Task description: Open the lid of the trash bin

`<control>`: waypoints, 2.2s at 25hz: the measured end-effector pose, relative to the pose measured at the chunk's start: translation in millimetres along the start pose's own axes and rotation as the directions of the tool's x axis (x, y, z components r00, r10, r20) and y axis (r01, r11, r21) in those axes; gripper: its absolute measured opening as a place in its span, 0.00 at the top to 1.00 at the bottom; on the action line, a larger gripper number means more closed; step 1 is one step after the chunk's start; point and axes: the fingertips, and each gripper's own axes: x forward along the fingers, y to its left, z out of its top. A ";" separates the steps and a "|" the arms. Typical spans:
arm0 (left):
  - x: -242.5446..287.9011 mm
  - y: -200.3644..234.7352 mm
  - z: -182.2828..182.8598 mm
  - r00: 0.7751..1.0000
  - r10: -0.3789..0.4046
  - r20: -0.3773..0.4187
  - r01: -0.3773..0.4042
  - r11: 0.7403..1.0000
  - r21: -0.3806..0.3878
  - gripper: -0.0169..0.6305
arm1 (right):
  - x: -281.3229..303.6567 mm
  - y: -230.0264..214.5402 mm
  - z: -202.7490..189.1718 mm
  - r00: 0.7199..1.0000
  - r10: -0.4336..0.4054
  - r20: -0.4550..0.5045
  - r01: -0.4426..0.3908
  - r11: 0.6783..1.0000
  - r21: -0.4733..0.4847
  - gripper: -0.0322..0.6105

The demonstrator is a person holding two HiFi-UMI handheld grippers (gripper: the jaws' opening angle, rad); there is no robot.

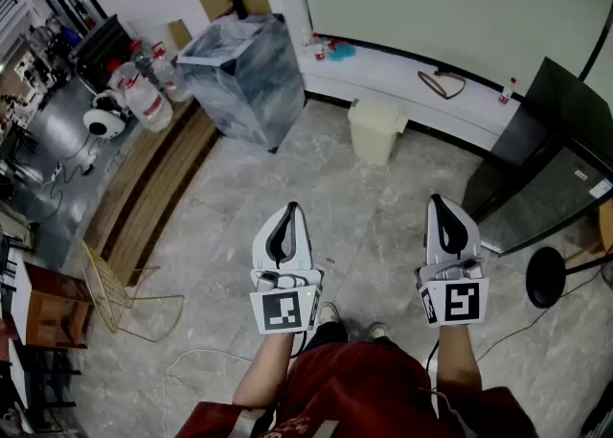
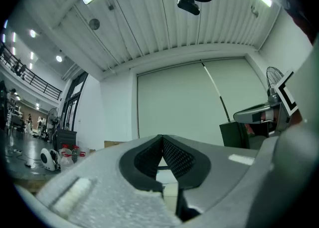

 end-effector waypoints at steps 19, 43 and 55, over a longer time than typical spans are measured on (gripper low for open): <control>22.4 139.0 -27.3 0.999 0.050 0.003 -0.050 0.999 -0.002 0.97 | 102.3 85.8 -3.9 1.000 0.020 0.009 -0.020 0.999 0.039 0.95; 136.8 168.4 -94.3 0.997 0.010 -0.079 -0.010 1.000 0.001 0.97 | 204.8 49.8 -77.6 0.995 -0.038 -0.092 0.045 0.996 0.077 0.95; 281.1 129.0 -118.3 0.992 -0.044 -0.121 0.045 0.999 0.011 0.97 | 298.4 -50.2 -126.5 0.989 -0.060 -0.137 0.076 0.990 0.116 0.95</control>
